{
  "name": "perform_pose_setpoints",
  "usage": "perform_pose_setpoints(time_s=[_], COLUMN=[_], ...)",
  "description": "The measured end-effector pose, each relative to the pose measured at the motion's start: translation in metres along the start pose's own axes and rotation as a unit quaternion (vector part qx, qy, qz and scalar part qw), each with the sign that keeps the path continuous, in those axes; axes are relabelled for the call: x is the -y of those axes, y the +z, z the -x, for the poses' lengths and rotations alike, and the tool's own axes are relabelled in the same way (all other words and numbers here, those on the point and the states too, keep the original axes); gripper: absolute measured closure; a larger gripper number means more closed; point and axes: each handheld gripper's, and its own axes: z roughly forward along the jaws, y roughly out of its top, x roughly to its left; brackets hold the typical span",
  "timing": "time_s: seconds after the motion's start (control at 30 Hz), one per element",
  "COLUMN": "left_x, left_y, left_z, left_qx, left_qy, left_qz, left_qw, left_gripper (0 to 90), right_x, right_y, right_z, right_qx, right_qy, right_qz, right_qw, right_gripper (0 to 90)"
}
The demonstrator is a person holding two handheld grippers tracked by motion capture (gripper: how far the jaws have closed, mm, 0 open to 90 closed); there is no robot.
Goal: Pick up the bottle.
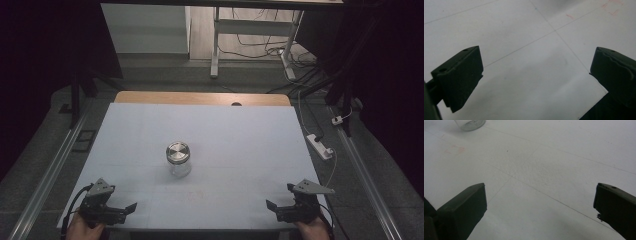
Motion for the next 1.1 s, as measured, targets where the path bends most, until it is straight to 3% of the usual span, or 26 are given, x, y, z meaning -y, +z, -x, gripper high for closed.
perform_pose_setpoints(time_s=[0.27,0.67,1.1], left_x=[-0.004,-0.011,-0.024], left_y=[0.001,0.004,0.015], left_z=[0.003,0.005,0.006], left_qx=[0.001,0.012,0.029], left_qy=[0.019,0.027,0.060], left_qz=[0.006,0.014,0.024], left_qw=[0.9998,0.9994,0.9974], left_gripper=[0.0,0.0,0.0], right_x=[0.000,0.000,0.000], right_y=[0.000,0.001,0.001], right_z=[0.000,0.001,0.001], right_qx=[-0.002,-0.003,-0.005], right_qy=[0.001,0.002,0.004], right_qz=[-0.001,-0.002,-0.004], right_qw=[1.0000,1.0000,1.0000], right_gripper=[0.0,0.0,0.0])
